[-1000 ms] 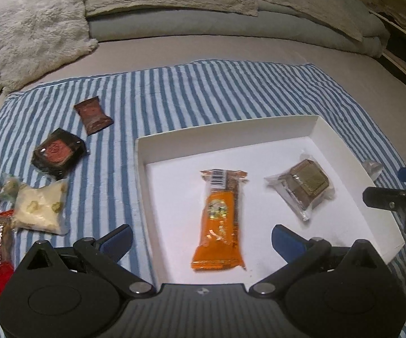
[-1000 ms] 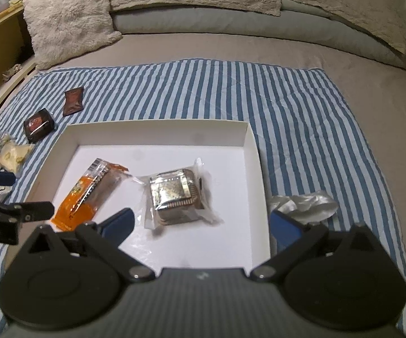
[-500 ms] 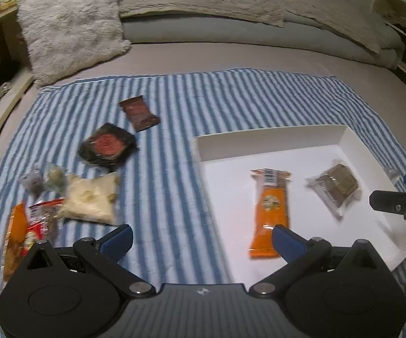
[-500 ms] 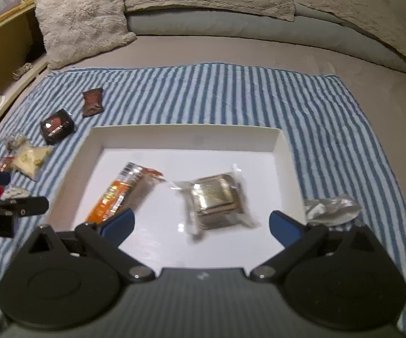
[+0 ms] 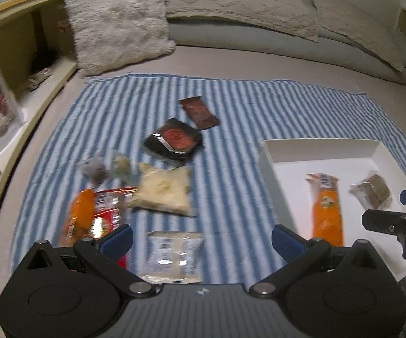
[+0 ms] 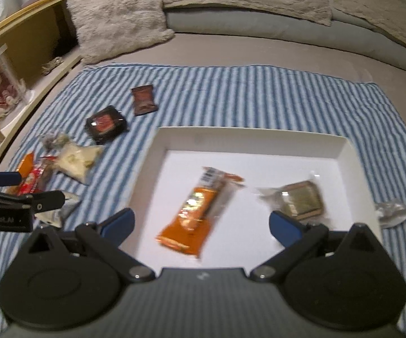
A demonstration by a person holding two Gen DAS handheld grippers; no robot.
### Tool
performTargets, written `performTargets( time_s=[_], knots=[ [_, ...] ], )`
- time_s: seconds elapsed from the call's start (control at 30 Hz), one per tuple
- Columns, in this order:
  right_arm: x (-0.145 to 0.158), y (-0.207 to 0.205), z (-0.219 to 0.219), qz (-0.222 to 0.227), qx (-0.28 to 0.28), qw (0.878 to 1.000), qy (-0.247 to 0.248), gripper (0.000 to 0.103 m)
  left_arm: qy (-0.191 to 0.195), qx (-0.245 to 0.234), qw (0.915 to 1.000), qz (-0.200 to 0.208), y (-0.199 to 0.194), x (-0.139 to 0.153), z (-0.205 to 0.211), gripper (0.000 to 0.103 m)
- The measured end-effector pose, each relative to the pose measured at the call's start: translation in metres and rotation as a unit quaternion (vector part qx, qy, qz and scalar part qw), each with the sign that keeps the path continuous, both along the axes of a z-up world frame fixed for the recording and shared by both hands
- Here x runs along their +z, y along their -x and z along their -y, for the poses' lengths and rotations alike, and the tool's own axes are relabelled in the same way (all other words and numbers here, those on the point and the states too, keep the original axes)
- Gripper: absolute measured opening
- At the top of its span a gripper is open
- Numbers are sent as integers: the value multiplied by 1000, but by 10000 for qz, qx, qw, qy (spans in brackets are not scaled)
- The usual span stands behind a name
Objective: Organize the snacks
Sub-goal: 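Move both tools back toward the remaining snacks on the blanket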
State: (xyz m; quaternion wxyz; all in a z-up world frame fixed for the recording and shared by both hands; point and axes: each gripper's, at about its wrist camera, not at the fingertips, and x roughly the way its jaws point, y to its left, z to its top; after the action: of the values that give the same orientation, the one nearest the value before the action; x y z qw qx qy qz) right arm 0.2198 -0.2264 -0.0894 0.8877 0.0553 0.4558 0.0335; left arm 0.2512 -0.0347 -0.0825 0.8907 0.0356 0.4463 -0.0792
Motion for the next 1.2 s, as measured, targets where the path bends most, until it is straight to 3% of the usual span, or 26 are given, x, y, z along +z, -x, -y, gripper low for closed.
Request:
performTargets(
  time_s=[0.43,0.73,0.87,0.97,1.07,1.13,1.2],
  knots=[
    [-9,-24,-78,-96,289,9992,-246,103,-230,530,9983,45,9,-4,-74,103],
    [-23,-42,-123,-124,460,9967,-664,103,-414,808,9959,21,8,-12,-104,103],
    [-32,-51,-142,-196,480,9943,-929,103,-412,950,9946,39,7,-12,-114,103],
    [-39,-59,-149,-343,438,9912,-1205,103,-200,1135,9933,-1,4,-13,-125,103],
    [-46,-67,-154,-510,287,9880,-1430,102,19,1328,9911,-129,2,-16,-134,95],
    [-51,-70,-155,-543,250,9856,-1584,95,62,1427,9894,-246,0,-20,-138,81],
    [-53,-74,-158,-563,257,9836,-1693,88,92,1440,9889,-343,-2,-24,-139,74]
  ],
)
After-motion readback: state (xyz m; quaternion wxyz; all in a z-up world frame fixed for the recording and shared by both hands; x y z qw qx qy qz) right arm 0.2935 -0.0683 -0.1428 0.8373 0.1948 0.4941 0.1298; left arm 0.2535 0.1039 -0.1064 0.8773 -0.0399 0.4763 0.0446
